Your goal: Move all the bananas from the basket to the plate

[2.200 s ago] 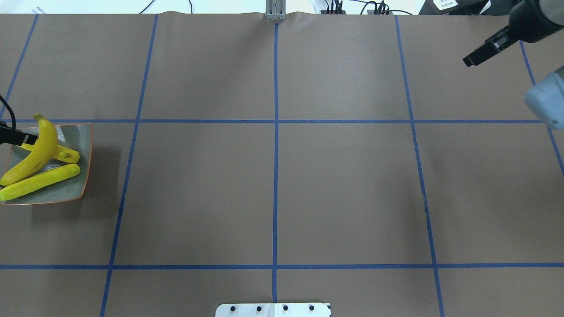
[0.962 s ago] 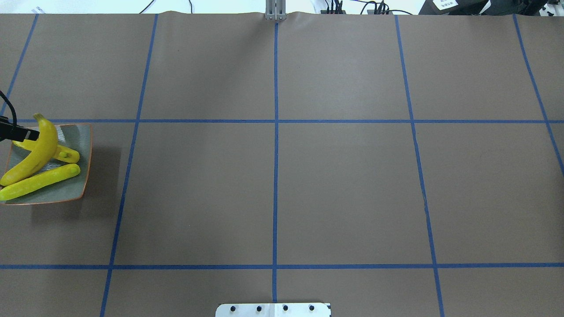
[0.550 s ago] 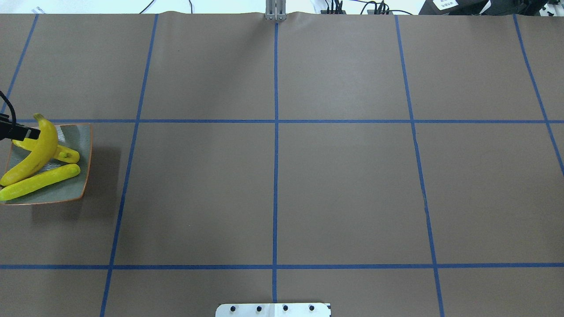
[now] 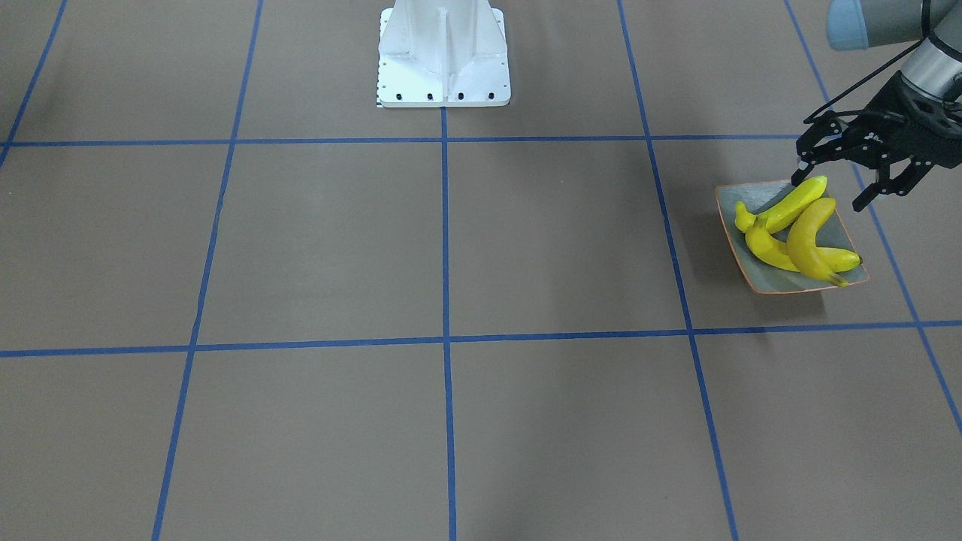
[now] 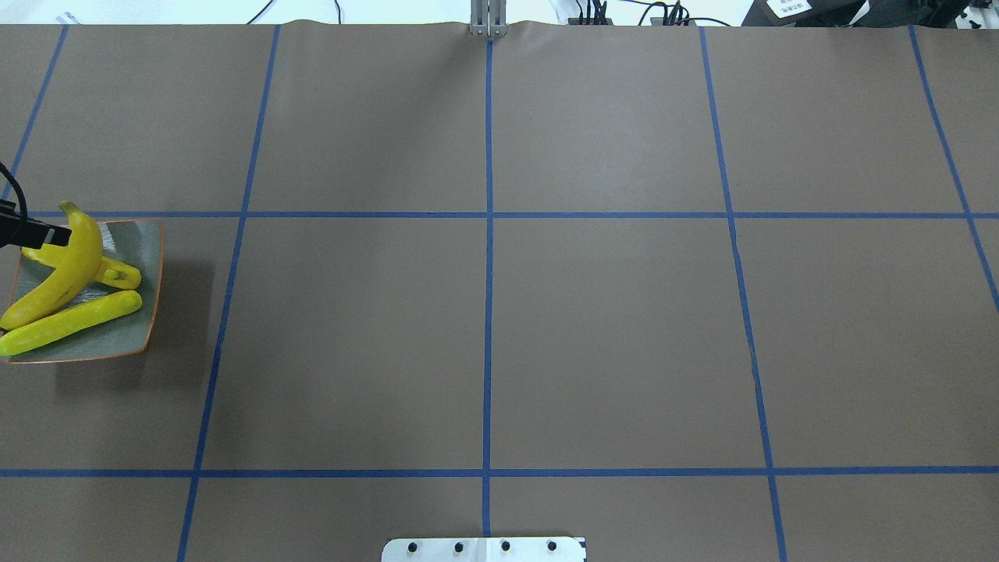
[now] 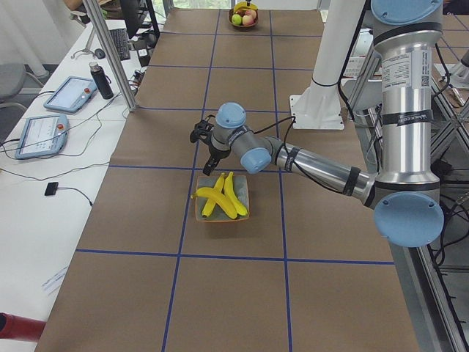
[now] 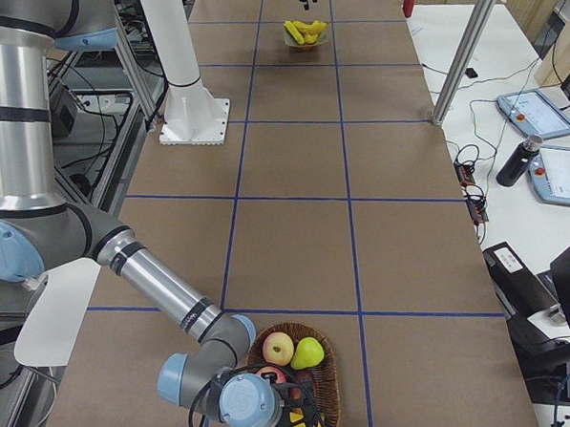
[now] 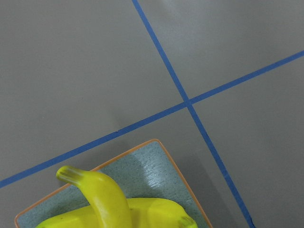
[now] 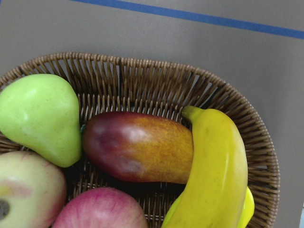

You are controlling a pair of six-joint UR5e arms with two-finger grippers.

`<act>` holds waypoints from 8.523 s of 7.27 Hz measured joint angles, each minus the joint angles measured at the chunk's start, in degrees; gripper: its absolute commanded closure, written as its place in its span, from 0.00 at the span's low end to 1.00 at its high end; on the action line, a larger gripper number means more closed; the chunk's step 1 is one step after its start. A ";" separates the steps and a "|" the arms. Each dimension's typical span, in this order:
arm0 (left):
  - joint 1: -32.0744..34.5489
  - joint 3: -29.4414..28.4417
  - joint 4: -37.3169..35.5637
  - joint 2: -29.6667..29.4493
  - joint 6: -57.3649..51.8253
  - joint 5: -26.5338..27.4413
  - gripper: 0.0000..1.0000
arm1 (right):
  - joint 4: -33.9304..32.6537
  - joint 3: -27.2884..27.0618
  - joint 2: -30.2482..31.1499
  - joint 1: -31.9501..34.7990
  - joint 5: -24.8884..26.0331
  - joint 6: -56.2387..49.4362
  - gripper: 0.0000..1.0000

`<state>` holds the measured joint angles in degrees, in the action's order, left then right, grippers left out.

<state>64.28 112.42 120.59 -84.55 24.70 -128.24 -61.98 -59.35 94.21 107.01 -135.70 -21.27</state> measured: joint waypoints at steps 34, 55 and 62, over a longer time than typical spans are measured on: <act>-5.21 -6.07 -0.08 -24.10 35.61 -0.52 0.00 | 8.52 -35.82 -42.90 -76.97 50.99 97.75 1.00; -10.39 -10.91 2.80 -37.26 56.69 0.09 1.00 | 8.28 -32.35 -55.15 -84.89 62.25 97.84 0.00; -7.05 -4.17 2.34 -20.87 44.56 1.33 1.00 | -15.23 -46.47 -46.51 -72.02 41.12 92.98 0.00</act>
<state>57.23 108.25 122.93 -105.42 69.26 -126.91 -77.20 -105.82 47.70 34.99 -94.58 71.71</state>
